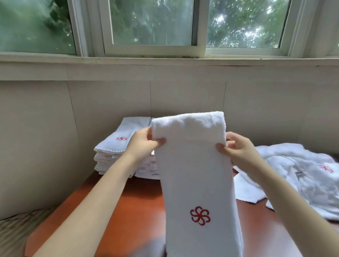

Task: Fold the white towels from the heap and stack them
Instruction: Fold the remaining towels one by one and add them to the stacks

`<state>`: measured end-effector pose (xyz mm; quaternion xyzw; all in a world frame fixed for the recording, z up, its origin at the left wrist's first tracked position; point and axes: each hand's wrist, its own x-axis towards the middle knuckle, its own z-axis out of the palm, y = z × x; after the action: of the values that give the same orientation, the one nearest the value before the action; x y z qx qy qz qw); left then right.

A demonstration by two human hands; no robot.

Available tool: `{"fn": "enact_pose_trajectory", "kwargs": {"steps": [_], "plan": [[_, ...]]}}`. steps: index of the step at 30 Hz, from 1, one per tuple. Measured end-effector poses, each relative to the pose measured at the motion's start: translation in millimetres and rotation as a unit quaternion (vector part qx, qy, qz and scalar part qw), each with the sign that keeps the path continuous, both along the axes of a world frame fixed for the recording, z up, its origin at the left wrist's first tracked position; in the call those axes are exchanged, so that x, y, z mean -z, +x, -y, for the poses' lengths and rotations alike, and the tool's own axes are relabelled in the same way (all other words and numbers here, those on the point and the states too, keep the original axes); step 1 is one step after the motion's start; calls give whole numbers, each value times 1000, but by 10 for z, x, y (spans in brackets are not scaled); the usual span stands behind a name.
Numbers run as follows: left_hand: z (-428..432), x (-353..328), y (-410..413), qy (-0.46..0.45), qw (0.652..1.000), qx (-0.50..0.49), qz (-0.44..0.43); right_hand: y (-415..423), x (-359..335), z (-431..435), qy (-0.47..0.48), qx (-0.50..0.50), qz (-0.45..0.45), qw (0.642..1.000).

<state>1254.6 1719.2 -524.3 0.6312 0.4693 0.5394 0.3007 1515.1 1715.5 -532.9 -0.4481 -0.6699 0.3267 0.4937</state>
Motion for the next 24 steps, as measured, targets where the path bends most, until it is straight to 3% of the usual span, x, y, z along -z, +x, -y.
{"fn": "enact_pose_trajectory", "kwargs": {"steps": [8, 17, 21, 24], "plan": [[-339, -774, 190, 104, 994, -7, 36, 24, -718, -312, 62, 23, -96, 993], [-1855, -1090, 470, 111, 990, -77, 42, -38, -1038, -1460, 50, 57, -210, 975], [-2730, -754, 655, 50, 993, -101, 39, 24, -607, -2344, -31, 92, -247, 964], [-3307, -98, 774, -106, 991, -80, -24, 93, 185, -2985, -155, 122, -175, 964]]}}
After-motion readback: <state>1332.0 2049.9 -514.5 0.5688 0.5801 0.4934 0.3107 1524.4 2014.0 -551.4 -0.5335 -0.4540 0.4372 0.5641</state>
